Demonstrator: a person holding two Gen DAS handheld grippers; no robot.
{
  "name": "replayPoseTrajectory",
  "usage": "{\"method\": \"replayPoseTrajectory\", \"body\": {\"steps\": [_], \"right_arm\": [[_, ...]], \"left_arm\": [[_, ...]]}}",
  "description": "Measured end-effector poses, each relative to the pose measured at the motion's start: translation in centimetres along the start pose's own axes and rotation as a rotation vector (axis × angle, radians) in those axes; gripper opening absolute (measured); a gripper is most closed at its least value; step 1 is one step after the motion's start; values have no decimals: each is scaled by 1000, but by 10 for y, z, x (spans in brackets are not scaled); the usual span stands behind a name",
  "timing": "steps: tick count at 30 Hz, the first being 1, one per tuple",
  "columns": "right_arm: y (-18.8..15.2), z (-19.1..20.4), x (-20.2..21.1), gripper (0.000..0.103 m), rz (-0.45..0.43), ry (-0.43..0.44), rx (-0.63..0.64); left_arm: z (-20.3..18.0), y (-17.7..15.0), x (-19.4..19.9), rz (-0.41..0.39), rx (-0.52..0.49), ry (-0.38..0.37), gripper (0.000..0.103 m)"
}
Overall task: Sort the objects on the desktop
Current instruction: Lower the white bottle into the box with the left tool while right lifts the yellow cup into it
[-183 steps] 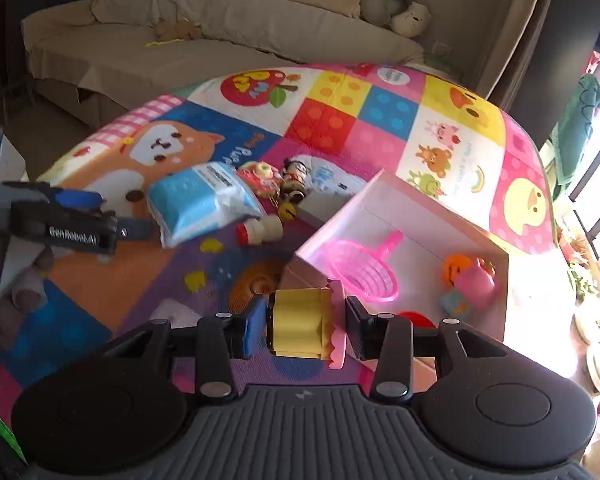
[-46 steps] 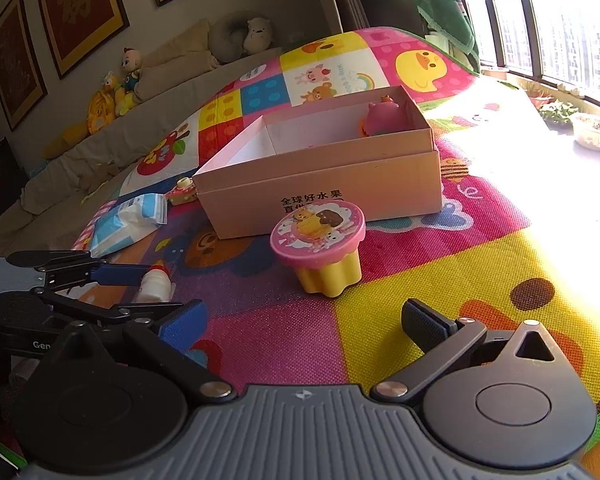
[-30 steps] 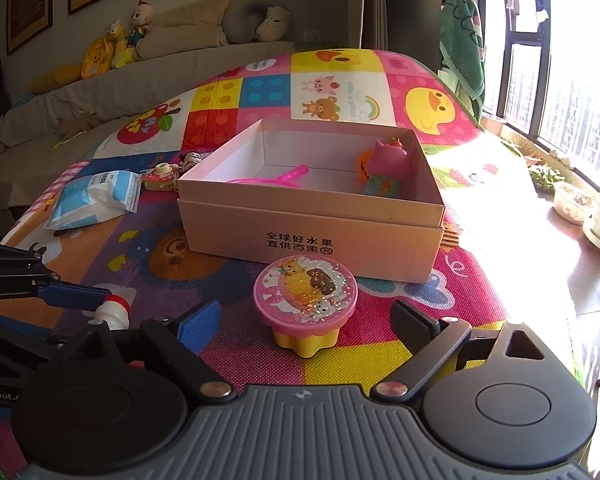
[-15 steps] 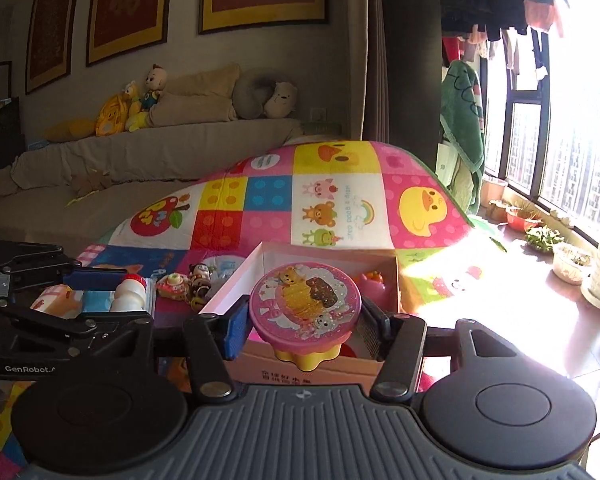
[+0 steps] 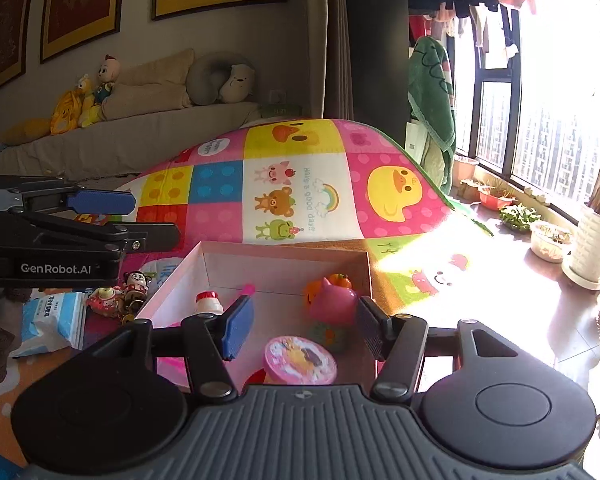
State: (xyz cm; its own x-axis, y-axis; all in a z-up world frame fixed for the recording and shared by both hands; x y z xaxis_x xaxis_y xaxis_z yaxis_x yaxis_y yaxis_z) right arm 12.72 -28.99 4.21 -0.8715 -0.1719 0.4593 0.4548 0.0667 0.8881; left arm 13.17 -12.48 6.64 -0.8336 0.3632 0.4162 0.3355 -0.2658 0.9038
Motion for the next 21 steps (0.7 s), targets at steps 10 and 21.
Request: {"method": "replayPoseTrajectory", "body": {"steps": [10,21], "right_arm": [[-41,35,50,87,-22,4,149],[-33,97,47,101,-14,104,230]], "left_arm": [[60,-106,71,120,15,225,97],[89,-138,107,129,295,355,103]]}}
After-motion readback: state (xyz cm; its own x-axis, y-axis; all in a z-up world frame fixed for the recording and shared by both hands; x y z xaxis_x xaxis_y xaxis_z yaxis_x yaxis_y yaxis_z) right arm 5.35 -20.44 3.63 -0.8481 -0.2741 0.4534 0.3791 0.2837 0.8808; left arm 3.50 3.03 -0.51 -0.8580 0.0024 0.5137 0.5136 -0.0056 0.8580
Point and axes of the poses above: each gripper's, at about its wrist camera, not at the fingertips, and x roughly against the way its jaws point, z to its left, y to its top, the point moved 7 cm from there along -x, roughly the way its jaws point, and after that the axes turned 1 degree about x, right-handed, at the moved point
